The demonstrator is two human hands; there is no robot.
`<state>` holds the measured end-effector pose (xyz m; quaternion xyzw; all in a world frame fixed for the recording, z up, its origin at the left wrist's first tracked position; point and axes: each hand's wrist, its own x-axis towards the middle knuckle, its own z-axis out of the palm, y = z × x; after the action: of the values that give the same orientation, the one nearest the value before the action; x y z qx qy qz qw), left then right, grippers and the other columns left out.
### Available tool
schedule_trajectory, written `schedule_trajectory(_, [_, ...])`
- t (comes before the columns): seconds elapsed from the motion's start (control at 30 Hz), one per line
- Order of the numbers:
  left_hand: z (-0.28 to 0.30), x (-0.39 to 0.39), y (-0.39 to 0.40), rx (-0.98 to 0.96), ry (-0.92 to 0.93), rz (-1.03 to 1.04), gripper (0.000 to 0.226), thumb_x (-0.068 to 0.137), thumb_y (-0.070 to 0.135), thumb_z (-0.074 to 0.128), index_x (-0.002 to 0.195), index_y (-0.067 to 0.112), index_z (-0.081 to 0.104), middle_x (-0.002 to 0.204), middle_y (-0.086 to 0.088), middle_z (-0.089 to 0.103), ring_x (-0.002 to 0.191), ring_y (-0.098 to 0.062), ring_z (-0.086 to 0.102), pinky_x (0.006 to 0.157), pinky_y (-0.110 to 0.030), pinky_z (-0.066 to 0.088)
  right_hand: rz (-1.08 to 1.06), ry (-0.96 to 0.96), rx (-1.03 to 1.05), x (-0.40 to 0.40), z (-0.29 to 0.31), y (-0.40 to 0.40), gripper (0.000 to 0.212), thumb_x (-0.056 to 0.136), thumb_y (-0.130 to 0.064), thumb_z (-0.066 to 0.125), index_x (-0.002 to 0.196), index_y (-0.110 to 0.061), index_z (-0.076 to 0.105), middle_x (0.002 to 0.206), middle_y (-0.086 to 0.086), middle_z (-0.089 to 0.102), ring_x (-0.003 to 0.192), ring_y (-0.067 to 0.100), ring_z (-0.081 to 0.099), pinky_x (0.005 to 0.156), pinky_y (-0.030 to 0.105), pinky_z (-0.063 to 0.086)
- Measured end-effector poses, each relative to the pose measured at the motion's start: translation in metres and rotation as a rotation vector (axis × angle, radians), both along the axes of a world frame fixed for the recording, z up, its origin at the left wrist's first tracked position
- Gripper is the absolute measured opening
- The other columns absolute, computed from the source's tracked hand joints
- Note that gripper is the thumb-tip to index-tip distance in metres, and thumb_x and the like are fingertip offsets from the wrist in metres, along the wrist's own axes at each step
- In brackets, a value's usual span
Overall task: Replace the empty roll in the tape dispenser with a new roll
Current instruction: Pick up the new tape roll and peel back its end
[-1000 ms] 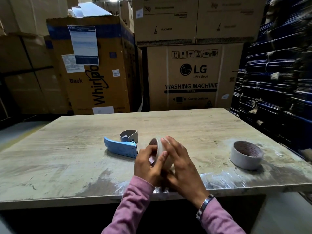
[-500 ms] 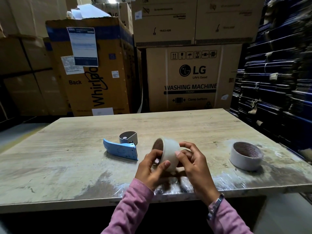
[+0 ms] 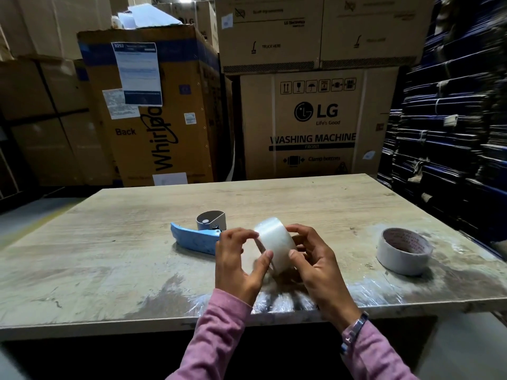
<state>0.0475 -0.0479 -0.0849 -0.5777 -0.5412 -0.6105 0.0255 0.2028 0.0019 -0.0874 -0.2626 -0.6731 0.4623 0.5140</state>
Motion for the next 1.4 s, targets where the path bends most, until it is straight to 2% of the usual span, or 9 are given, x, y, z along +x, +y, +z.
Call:
schedule_trajectory(0.23, [0.011, -0.013, 0.01, -0.072, 0.06, 0.071, 0.027, 0.077, 0.046, 0.054, 0.091, 0.023, 0.058, 0.097, 0.004, 0.053, 0.093, -0.014, 0.049, 0.079, -0.037, 0.046, -0.002, -0.079, 0.099, -0.001, 0.0, -0.001, 0.048, 0.094, 0.006, 0.054, 0.119, -0.032, 0.068, 0.118, -0.002, 0.068, 0.099, 0.013, 0.062, 0.073, 0.015, 0.053])
schedule_trajectory(0.5, [0.013, -0.024, 0.012, -0.2, -0.104, -0.023, 0.038, 0.071, 0.058, 0.052, 0.092, 0.026, 0.058, 0.098, 0.003, 0.058, 0.094, -0.015, 0.058, 0.08, -0.039, 0.052, 0.024, -0.118, 0.148, -0.003, -0.001, -0.001, 0.051, 0.094, 0.001, 0.053, 0.122, -0.039, 0.069, 0.113, -0.013, 0.064, 0.114, 0.019, 0.053, 0.094, 0.048, 0.053])
schedule_trajectory(0.7, [0.005, -0.017, 0.007, -0.313, -0.099, -0.149, 0.068, 0.065, 0.061, 0.064, 0.122, 0.027, 0.051, 0.112, 0.001, 0.052, 0.1, -0.009, 0.058, 0.082, -0.024, 0.052, -0.045, -0.184, 0.255, -0.003, 0.0, -0.002, 0.044, 0.088, -0.002, 0.058, 0.117, -0.033, 0.07, 0.108, -0.015, 0.066, 0.111, 0.013, 0.054, 0.086, 0.019, 0.047])
schedule_trajectory(0.77, [-0.001, -0.019, 0.005, -0.324, -0.082, -0.166, 0.053, 0.067, 0.053, 0.068, 0.111, 0.026, 0.06, 0.109, -0.002, 0.05, 0.099, -0.011, 0.057, 0.079, -0.018, 0.054, -0.101, -0.216, 0.279, -0.003, 0.0, 0.0, 0.034, 0.086, -0.012, 0.06, 0.114, -0.029, 0.067, 0.106, -0.016, 0.064, 0.11, 0.009, 0.057, 0.09, 0.022, 0.047])
schedule_trajectory(0.9, [-0.007, -0.025, 0.005, -0.315, -0.083, -0.185, 0.028, 0.071, 0.049, 0.072, 0.083, 0.025, 0.066, 0.101, -0.007, 0.049, 0.099, -0.02, 0.057, 0.08, -0.031, 0.057, -0.168, -0.147, 0.275, -0.006, -0.004, 0.005, 0.033, 0.083, -0.011, 0.06, 0.114, -0.021, 0.064, 0.115, -0.008, 0.059, 0.113, 0.008, 0.06, 0.099, 0.023, 0.048])
schedule_trajectory(1.0, [-0.002, -0.024, 0.001, -0.281, -0.172, -0.262, 0.026, 0.073, 0.032, 0.074, 0.084, 0.01, 0.066, 0.101, -0.012, 0.05, 0.096, -0.015, 0.058, 0.075, -0.015, 0.053, -0.196, -0.073, 0.105, -0.006, -0.005, 0.007, 0.036, 0.091, -0.004, 0.058, 0.122, -0.022, 0.06, 0.124, -0.005, 0.058, 0.118, 0.007, 0.058, 0.101, 0.029, 0.051])
schedule_trajectory(1.13, [-0.002, -0.029, -0.004, -0.224, -0.368, -0.439, 0.037, 0.07, 0.042, 0.071, 0.09, 0.011, 0.064, 0.097, -0.023, 0.056, 0.084, -0.019, 0.062, 0.071, -0.024, 0.049, 0.035, 0.094, -0.246, 0.0, 0.0, 0.009, 0.036, 0.09, -0.026, 0.059, 0.125, -0.023, 0.063, 0.123, 0.002, 0.068, 0.114, 0.024, 0.066, 0.09, 0.045, 0.059])
schedule_trajectory(1.27, [0.003, -0.034, -0.004, -0.273, -0.722, -0.628, 0.029, 0.066, 0.045, 0.076, 0.085, 0.024, 0.07, 0.082, -0.004, 0.062, 0.07, -0.013, 0.061, 0.06, -0.023, 0.052, 0.25, -0.006, -0.265, 0.0, 0.003, 0.009, 0.06, 0.089, -0.047, 0.067, 0.141, -0.021, 0.052, 0.137, 0.004, 0.063, 0.123, 0.024, 0.063, 0.099, 0.039, 0.054])
schedule_trajectory(1.4, [0.003, -0.037, -0.003, -0.245, -0.808, -0.656, 0.03, 0.084, 0.029, 0.052, 0.11, 0.022, 0.066, 0.094, -0.01, 0.062, 0.083, -0.017, 0.062, 0.069, -0.025, 0.055, 0.34, -0.07, -0.192, 0.0, 0.007, 0.003, 0.06, 0.081, -0.052, 0.074, 0.132, -0.026, 0.057, 0.129, 0.001, 0.068, 0.119, 0.02, 0.066, 0.096, 0.035, 0.055])
